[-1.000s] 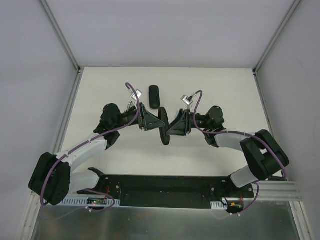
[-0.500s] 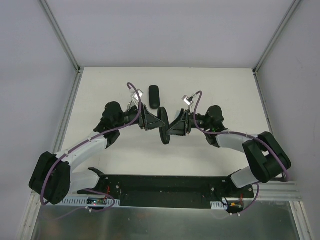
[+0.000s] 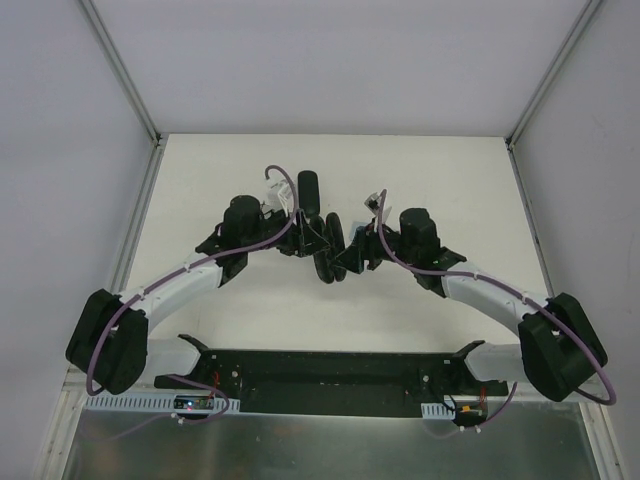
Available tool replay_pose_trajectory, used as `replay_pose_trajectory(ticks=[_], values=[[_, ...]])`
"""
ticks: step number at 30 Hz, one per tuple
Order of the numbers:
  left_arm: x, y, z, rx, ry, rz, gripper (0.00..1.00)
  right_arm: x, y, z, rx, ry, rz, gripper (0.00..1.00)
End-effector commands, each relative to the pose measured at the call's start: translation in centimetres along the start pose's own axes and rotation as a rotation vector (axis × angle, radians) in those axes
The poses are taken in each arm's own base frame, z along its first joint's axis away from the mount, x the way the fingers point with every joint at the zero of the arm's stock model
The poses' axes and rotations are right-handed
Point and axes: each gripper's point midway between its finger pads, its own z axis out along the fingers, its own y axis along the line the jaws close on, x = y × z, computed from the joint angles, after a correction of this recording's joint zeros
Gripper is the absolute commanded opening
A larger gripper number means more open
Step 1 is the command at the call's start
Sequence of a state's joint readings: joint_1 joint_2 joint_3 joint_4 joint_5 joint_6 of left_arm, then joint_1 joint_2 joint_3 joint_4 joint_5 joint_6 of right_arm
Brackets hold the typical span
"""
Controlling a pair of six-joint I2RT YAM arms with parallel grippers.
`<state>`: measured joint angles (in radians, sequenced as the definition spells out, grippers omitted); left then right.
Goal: Organize the sunglasses
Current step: Open the sunglasses case at the center of the board, then pass from the left arm to the right
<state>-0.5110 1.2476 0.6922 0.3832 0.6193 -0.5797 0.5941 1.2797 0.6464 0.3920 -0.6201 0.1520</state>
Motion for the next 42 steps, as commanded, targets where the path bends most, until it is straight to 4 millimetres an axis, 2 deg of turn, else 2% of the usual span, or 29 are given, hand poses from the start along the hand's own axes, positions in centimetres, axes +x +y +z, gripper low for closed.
replay_pose_trajectory(ticks=[1,3,9,13,17,21,26,32,38,42], values=[[-0.7,2.6,1.3,-0.232,-0.019,0.043,0.17,-1.1,-2.3,0.5,0.172,0.015,-0.106,0.14],[-0.4,3.3,1.9,-0.287,-0.004,0.037,0.17,-0.8,-3.0,0.7,0.212,0.031,-0.103,0.18],[0.3,5.6,2.8,-0.439,0.033,0.022,0.16,-0.4,-3.9,0.7,0.269,0.055,-0.127,0.63],[0.6,6.7,2.6,-0.49,0.037,0.026,0.17,-0.6,-3.2,0.4,0.238,0.041,-0.147,0.73],[0.7,6.2,2.4,-0.472,0.042,0.034,0.17,-0.9,-2.8,-0.1,0.232,0.015,-0.151,0.86],[0.7,4.2,2.3,-0.378,0.054,0.041,0.17,-1.6,-2.7,-0.6,0.177,-0.036,-0.089,0.88],[0.4,1.9,1.3,-0.273,0.033,0.05,0.17,-3.2,-2.0,-2.0,0.025,-0.131,0.01,0.83],[0.2,-0.5,-1.3,-0.158,-0.013,0.058,0.17,-4.2,1.6,-2.6,-0.168,-0.175,-0.022,0.83],[0.1,-4.4,-3.7,0.001,-0.042,0.082,0.18,-5.0,7.0,-4.0,-0.478,-0.194,-0.031,0.82],[0.1,-6.5,-4.7,0.086,-0.054,0.105,0.18,-5.4,8.9,-4.5,-0.582,-0.181,-0.039,0.8]])
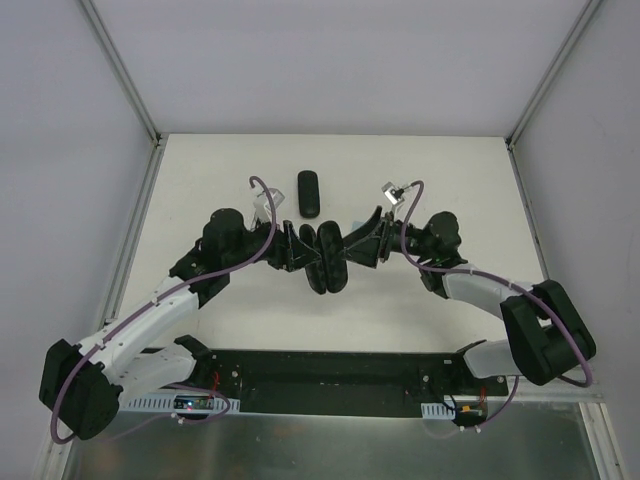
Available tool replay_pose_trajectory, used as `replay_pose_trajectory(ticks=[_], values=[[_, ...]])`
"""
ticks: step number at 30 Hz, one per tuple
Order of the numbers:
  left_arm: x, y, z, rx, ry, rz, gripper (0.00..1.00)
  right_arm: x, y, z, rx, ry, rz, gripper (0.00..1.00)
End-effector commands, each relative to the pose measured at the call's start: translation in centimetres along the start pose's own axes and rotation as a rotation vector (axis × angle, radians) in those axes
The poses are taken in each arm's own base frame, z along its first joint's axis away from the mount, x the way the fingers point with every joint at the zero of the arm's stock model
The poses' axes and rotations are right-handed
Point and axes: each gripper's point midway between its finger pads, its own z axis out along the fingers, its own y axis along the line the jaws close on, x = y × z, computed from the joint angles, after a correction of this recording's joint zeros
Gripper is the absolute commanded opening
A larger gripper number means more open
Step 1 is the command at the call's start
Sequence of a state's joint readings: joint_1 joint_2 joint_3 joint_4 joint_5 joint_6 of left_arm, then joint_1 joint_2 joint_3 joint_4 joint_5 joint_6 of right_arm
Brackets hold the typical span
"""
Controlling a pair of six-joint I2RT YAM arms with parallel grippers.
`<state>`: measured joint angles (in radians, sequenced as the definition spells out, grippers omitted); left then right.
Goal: Organize the sunglasses
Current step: Pass from the left arm to the right, then place the opened sunglasses case at the center of the board.
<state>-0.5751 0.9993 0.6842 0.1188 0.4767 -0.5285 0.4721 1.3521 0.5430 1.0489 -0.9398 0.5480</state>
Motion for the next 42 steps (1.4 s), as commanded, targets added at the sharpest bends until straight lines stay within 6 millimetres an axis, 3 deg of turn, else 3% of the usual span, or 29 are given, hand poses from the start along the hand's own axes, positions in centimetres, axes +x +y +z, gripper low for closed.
replay_pose_trajectory(ticks=[1,7,15,16,18,20,21,23,27,31,34,37,42], values=[[-1.2,-4.4,-1.5,0.191,-0.043,0.05,0.18,-0.8,5.4,0.1,-0.242,0.025,-0.081,0.8],[-1.4,-5.4,-2.0,0.235,-0.054,0.055,0.18,-0.7,7.2,0.1,-0.289,0.043,-0.119,0.69],[-1.6,-5.5,-2.0,0.244,-0.062,0.053,0.2,-0.8,7.7,0.0,-0.304,0.051,-0.131,0.44],[-1.6,-5.5,-2.0,0.244,-0.062,0.053,0.21,-0.7,7.7,0.0,-0.306,0.053,-0.131,0.37],[-1.6,-5.3,-1.7,0.244,-0.061,0.046,0.34,-0.8,7.7,0.1,-0.304,0.049,-0.127,0.28],[-1.5,-4.8,-1.2,0.235,-0.055,0.027,0.67,-0.9,7.5,0.2,-0.3,0.048,-0.115,0.15],[-1.4,-4.6,-1.0,0.229,-0.052,0.015,0.78,-0.9,7.3,0.3,-0.295,0.048,-0.104,0.09],[-1.2,-3.8,-0.4,0.218,-0.039,-0.014,0.87,-1.1,6.8,0.6,-0.285,0.046,-0.082,0.01],[-1.1,-1.7,0.1,0.182,-0.037,-0.094,0.93,-1.2,5.4,1.0,-0.259,0.042,-0.041,0.01],[-1.0,1.3,-0.3,0.096,-0.067,-0.143,0.94,-2.0,2.8,1.1,-0.191,0.018,0.032,0.01],[-0.7,3.3,-0.8,-0.004,-0.079,-0.141,0.94,-1.9,-1.3,1.6,-0.046,0.013,0.133,0.01],[-0.4,5.6,-1.5,-0.141,-0.098,-0.14,0.94,0.1,-5.2,2.2,0.125,0.079,0.294,0.01],[0.5,7.9,-2.7,-0.25,-0.15,-0.111,0.94,3.5,-4.7,4.0,0.257,0.297,0.591,0.01]])
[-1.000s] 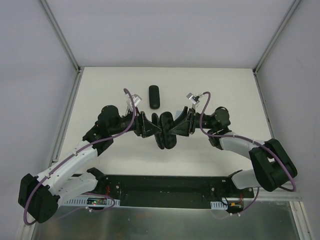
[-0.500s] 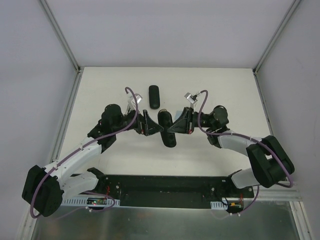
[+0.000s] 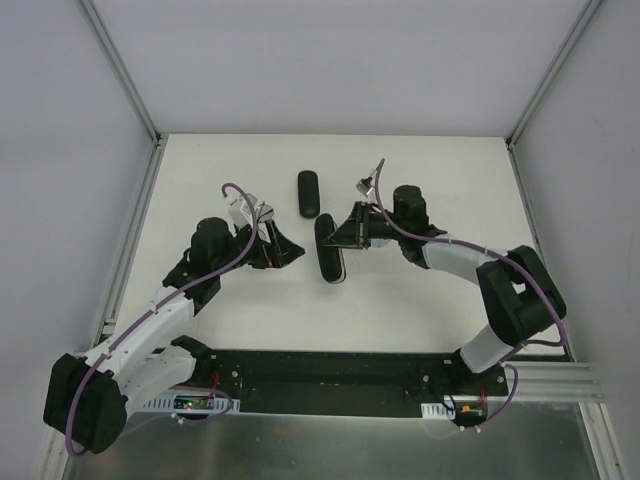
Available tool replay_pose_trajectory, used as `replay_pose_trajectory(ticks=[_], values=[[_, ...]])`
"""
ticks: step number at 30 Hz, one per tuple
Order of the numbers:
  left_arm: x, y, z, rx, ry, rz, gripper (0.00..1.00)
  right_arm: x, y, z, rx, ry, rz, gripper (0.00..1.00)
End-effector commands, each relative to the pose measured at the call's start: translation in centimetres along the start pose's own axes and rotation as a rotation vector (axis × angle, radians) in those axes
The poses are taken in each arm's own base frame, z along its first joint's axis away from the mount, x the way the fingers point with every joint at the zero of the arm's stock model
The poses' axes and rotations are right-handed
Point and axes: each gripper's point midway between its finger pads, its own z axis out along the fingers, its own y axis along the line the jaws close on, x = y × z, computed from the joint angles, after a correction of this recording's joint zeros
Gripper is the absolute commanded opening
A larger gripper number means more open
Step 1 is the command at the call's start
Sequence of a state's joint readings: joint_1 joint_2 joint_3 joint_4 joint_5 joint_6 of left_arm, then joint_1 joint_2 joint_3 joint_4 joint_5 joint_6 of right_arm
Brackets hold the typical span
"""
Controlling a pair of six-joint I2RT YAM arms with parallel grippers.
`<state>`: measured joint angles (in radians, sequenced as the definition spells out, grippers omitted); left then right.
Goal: Organize the sunglasses
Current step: Place the opened sunglasses case at the center of the board.
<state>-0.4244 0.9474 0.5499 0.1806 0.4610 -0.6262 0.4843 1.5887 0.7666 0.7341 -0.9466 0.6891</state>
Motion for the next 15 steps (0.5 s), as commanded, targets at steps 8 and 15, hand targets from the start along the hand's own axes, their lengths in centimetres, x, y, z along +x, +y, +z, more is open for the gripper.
replay_pose_trajectory(ticks=[8,15], values=[[1.7,6.3,-1.1,-0.223,-0.071,0.092,0.92,3.5,-1.8,5.0,0.241,0.301,0.356,0.01],[2.9,7.8,-1.0,-0.251,-0.058,0.116,0.9,4.5,-1.9,7.3,0.293,0.391,0.426,0.01]])
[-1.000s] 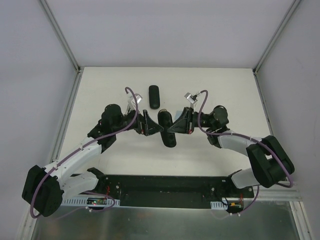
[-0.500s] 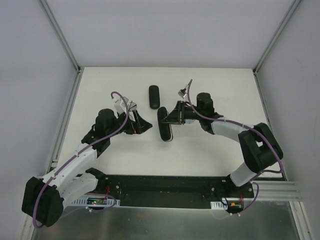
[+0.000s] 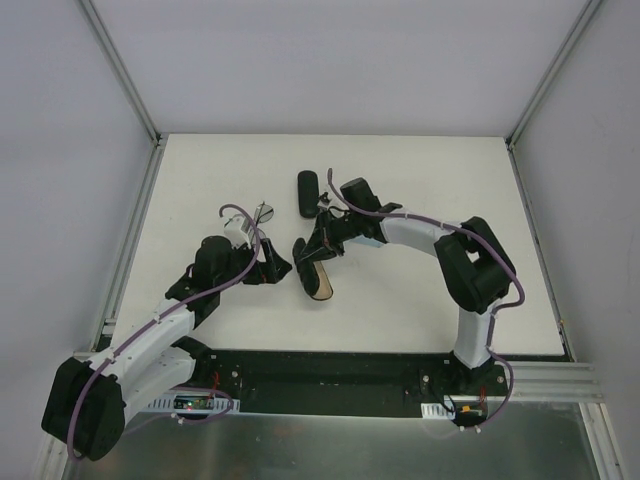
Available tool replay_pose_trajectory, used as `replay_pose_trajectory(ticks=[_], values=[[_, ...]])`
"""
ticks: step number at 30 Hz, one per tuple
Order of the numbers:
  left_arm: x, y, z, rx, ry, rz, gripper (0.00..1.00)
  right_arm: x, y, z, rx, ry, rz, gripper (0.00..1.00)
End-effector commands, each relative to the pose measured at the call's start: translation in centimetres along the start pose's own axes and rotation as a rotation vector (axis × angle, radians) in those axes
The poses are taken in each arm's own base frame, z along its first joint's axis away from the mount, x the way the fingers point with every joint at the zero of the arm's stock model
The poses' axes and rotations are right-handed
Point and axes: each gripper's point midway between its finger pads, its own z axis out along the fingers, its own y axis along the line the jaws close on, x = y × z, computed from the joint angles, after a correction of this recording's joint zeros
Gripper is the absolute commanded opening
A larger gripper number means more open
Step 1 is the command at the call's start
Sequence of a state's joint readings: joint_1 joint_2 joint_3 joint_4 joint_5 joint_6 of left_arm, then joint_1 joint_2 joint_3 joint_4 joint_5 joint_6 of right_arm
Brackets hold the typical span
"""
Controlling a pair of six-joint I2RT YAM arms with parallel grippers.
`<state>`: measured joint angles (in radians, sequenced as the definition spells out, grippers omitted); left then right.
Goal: Organize the sunglasses
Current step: Place the opened sunglasses case at the center of the board.
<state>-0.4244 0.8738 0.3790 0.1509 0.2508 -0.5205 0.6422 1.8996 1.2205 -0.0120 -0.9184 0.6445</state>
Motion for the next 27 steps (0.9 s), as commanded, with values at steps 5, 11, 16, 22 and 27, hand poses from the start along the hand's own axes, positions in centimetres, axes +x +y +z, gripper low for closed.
replay_pose_trajectory(ticks=[5,11,16,22,27], values=[[-0.6,0.6,0.3,-0.019,-0.04,0.052,0.9,1.9,2.6,1.8,0.045,0.108,0.038,0.01],[-0.5,0.9,0.4,-0.029,-0.035,0.05,0.9,2.0,2.4,2.3,0.05,0.119,0.04,0.01],[-0.5,0.8,0.4,-0.024,-0.035,0.056,0.9,1.5,2.4,2.1,0.043,0.107,0.036,0.01],[-1.2,0.1,-0.3,0.013,-0.079,0.08,0.91,-0.5,1.7,0.8,0.017,0.044,0.026,0.01],[-2.5,0.5,-1.8,-0.016,-0.193,0.095,0.91,-14.0,-9.4,-6.8,0.75,-0.589,-0.461,0.09]])
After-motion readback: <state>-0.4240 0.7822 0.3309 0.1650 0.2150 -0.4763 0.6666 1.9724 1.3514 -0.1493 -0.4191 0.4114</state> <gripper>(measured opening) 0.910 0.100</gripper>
